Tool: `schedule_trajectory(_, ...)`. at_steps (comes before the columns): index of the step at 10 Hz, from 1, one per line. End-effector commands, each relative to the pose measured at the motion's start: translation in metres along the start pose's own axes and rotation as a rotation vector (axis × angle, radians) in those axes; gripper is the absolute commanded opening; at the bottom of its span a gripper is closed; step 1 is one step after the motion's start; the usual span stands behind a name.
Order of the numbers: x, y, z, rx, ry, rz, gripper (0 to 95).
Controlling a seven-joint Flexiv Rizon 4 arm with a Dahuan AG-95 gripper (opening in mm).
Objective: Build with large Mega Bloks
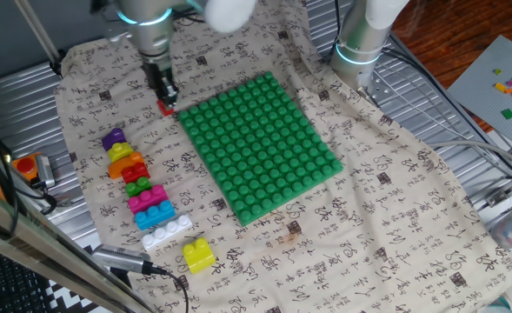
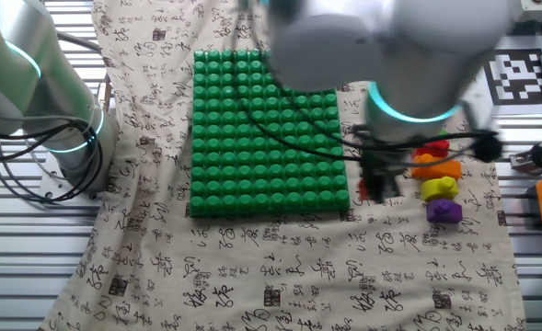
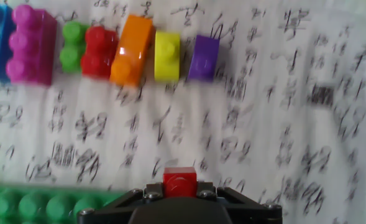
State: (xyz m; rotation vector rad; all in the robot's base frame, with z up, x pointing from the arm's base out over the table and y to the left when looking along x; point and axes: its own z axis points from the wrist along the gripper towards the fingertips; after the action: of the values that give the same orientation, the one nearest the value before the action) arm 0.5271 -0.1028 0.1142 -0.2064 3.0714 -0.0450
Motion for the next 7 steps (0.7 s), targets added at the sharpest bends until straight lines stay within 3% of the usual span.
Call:
schedule_trajectory(1, 0.0065, 0.0014, 0.0035, -0.003, -0.001, 0.003, 0.0)
schedule_trajectory(7, 0.0128, 0.0074, 0.013, -0.004, -0.002, 0.024, 0.0)
